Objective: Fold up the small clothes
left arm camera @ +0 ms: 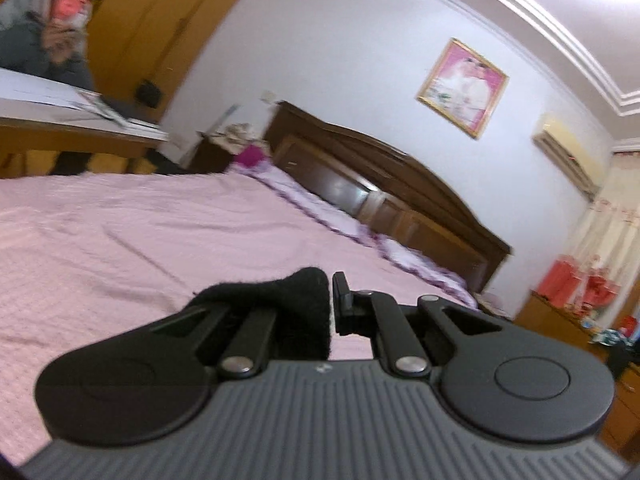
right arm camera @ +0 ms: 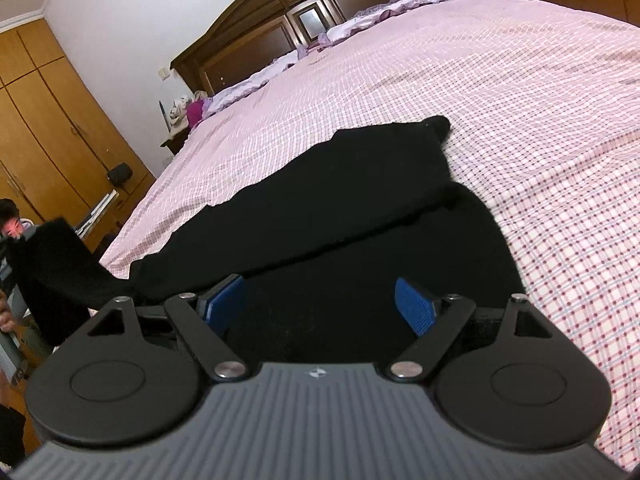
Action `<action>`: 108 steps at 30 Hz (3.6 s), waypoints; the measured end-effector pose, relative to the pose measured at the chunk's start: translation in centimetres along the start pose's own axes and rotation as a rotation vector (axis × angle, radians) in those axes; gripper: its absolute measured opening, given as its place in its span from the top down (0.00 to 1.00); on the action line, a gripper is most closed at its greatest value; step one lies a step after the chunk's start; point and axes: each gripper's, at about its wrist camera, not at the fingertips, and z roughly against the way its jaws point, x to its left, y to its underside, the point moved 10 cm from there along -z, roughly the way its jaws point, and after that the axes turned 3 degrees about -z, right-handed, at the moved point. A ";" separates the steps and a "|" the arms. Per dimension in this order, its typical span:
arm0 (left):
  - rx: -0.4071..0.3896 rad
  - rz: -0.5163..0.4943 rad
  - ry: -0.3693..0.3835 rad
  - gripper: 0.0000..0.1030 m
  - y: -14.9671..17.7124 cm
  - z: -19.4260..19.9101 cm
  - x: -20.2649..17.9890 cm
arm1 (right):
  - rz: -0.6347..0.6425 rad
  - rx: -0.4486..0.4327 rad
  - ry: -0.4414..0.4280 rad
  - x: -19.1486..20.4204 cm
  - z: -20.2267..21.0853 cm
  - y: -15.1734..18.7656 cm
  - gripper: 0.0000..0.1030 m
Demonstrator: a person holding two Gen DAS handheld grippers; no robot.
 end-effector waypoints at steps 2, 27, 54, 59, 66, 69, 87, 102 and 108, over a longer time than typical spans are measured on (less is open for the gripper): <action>0.010 -0.018 0.037 0.92 0.5 -0.7 -2.2 | -0.001 -0.007 0.000 -0.1 0.2 -0.1 0.15; 0.466 -0.167 0.083 0.91 21.4 -9.5 -10.9 | -0.064 -0.060 0.024 -4.8 1.2 -0.8 0.15; 0.649 -0.285 -0.102 0.41 19.0 1.8 -4.9 | 0.093 0.068 -0.154 5.4 -1.5 0.3 0.15; 0.632 -0.244 -0.170 0.41 18.1 3.1 -1.7 | 0.172 0.147 -0.247 11.2 -3.4 1.7 0.15; 0.613 -0.227 -0.185 0.41 17.3 3.9 -0.2 | 0.211 0.283 -0.330 16.9 -7.2 5.8 0.16; 0.609 -0.249 -0.203 0.40 17.4 4.2 0.3 | 0.251 0.305 -0.332 18.3 -8.5 7.4 0.18; 0.611 -0.245 -0.225 0.40 17.9 4.7 1.9 | 0.175 0.355 -0.398 22.8 -15.4 9.6 0.90; 0.609 -0.258 -0.237 0.40 18.5 3.1 1.1 | 0.089 -0.028 -0.402 19.7 -8.0 -2.7 0.96; 0.609 -0.268 -0.247 0.40 18.6 2.8 0.9 | 0.029 -0.171 -0.267 13.6 -5.5 -6.6 0.96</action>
